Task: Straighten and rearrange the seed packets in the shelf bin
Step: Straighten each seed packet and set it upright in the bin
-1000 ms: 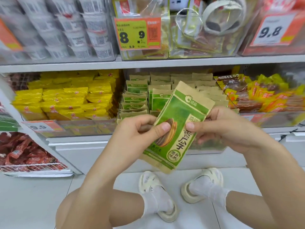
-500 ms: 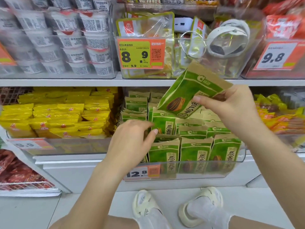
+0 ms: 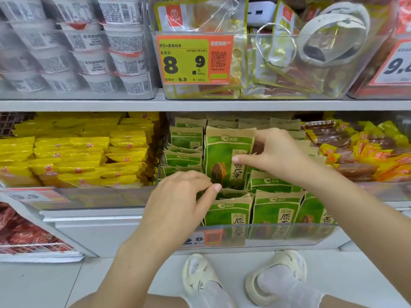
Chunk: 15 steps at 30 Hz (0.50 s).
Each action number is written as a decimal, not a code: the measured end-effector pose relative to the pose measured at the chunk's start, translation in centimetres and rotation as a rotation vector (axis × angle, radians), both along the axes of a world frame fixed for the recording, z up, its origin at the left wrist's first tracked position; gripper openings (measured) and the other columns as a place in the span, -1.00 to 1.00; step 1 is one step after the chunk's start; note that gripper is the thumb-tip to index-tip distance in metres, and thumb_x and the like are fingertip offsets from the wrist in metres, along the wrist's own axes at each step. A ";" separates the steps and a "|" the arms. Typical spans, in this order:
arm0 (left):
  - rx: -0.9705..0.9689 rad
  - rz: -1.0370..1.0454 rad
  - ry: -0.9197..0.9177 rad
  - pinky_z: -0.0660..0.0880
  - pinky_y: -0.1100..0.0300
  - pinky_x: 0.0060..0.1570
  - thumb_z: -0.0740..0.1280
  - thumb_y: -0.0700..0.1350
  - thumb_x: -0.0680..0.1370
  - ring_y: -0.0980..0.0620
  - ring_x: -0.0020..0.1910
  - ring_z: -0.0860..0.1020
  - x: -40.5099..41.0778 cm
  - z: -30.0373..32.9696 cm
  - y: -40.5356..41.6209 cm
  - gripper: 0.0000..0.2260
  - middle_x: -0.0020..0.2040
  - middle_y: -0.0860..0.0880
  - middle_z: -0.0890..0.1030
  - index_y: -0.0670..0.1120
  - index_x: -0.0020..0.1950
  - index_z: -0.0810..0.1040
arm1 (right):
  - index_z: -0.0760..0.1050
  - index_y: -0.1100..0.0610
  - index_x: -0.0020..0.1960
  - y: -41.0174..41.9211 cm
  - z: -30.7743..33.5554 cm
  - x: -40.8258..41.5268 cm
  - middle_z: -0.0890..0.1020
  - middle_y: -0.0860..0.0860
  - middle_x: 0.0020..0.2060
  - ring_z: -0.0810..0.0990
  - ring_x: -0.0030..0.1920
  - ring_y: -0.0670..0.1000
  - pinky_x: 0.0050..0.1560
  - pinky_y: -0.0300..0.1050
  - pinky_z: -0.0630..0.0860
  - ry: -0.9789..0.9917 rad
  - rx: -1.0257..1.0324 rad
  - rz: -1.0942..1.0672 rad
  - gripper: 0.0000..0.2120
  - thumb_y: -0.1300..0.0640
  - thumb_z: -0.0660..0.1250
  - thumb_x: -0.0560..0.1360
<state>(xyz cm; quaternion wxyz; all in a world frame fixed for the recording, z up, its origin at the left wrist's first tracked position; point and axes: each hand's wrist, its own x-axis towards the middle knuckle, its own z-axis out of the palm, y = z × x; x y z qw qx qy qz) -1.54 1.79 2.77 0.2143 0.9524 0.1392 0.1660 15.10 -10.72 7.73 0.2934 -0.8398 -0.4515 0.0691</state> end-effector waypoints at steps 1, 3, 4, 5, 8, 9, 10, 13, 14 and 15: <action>-0.007 -0.001 -0.001 0.51 0.13 -0.03 0.03 0.23 0.55 0.07 0.01 0.59 0.0 0.0 0.0 -0.50 0.00 0.13 0.68 0.03 -0.02 0.71 | 0.46 -0.16 -0.26 0.1 -0.3 0.1 0.50 -0.32 -0.54 0.47 -0.41 -0.33 -0.40 -0.41 0.25 -0.014 -0.030 0.018 -0.80 -0.02 0.49 0.40; -0.019 0.002 -0.006 0.50 0.13 -0.02 0.02 0.24 0.55 0.08 0.02 0.59 0.1 -0.1 0.1 -0.49 0.01 0.15 0.68 0.04 -0.01 0.71 | 0.51 -0.16 -0.21 0.2 -0.7 0.4 0.56 -0.23 -0.43 0.51 -0.33 -0.25 -0.30 -0.30 0.34 -0.055 -0.062 0.036 -0.84 -0.02 0.50 0.40; -0.025 0.007 -0.006 0.49 0.14 -0.02 0.03 0.25 0.55 0.09 0.03 0.58 0.1 -0.1 0.1 -0.51 0.01 0.16 0.67 0.05 -0.01 0.71 | 0.53 -0.16 -0.22 0.3 -0.7 0.5 0.58 -0.21 -0.37 0.53 -0.28 -0.24 -0.26 -0.29 0.36 -0.064 -0.063 0.039 -0.85 0.00 0.49 0.40; -0.031 0.014 -0.003 0.49 0.14 -0.01 0.06 0.24 0.56 0.11 0.03 0.58 0.1 -0.2 0.1 -0.53 0.01 0.16 0.67 0.06 0.00 0.71 | 0.53 -0.16 -0.24 0.3 -0.7 0.6 0.60 -0.22 -0.33 0.54 -0.24 -0.25 -0.25 -0.31 0.36 -0.066 -0.061 0.037 -0.85 0.01 0.49 0.41; -0.027 0.017 -0.002 0.49 0.14 -0.02 0.08 0.23 0.56 0.12 0.03 0.57 0.2 -0.2 0.2 -0.56 0.00 0.18 0.66 0.07 -0.01 0.70 | 0.51 -0.16 -0.24 0.4 -0.5 0.6 0.58 -0.23 -0.30 0.55 -0.20 -0.22 -0.21 -0.29 0.36 -0.150 -0.113 0.010 -0.85 0.00 0.45 0.44; -0.029 0.013 -0.004 0.49 0.14 -0.03 0.06 0.25 0.56 0.12 0.02 0.58 0.2 -0.2 0.2 -0.54 -0.01 0.18 0.66 0.07 -0.02 0.70 | 0.50 -0.15 -0.21 0.4 -0.5 0.6 0.56 -0.23 -0.29 0.53 -0.19 -0.17 -0.18 -0.24 0.34 -0.221 -0.154 -0.005 -0.87 -0.01 0.42 0.46; -0.033 0.010 -0.006 0.50 0.13 -0.04 0.03 0.26 0.55 0.12 0.01 0.58 0.2 -0.2 0.2 -0.51 -0.02 0.18 0.66 0.07 -0.03 0.70 | 0.49 -0.15 -0.18 0.5 -0.3 0.6 0.51 -0.24 -0.29 0.49 -0.17 -0.13 -0.15 -0.21 0.31 -0.302 -0.195 -0.023 -0.89 -0.02 0.40 0.48; -0.036 0.011 -0.013 0.52 0.11 -0.06 0.02 0.25 0.55 0.11 -0.02 0.58 0.4 -0.2 0.1 -0.50 -0.05 0.17 0.66 0.07 -0.05 0.70 | 0.49 -0.12 -0.13 0.8 -0.1 0.9 0.49 -0.18 -0.21 0.45 -0.08 -0.06 -0.13 -0.19 0.29 -0.422 -0.270 -0.076 -0.93 -0.03 0.37 0.50; -0.035 0.011 -0.014 0.52 0.11 -0.07 0.02 0.25 0.55 0.11 -0.03 0.57 0.4 -0.2 0.1 -0.51 -0.06 0.17 0.66 0.07 -0.05 0.70 | 0.49 -0.11 -0.14 1.1 0.0 0.9 0.54 -0.14 -0.15 0.45 -0.07 -0.04 -0.13 -0.18 0.31 -0.412 -0.288 -0.095 -0.92 -0.02 0.38 0.50; -0.035 0.012 -0.013 0.51 0.11 -0.08 0.02 0.25 0.55 0.11 -0.03 0.57 0.4 -0.2 0.1 -0.51 -0.06 0.17 0.66 0.07 -0.06 0.69 | 0.48 -0.11 -0.15 1.4 0.0 0.8 0.58 -0.10 -0.08 0.45 -0.08 -0.02 -0.13 -0.17 0.31 -0.400 -0.300 -0.114 -0.90 -0.01 0.39 0.50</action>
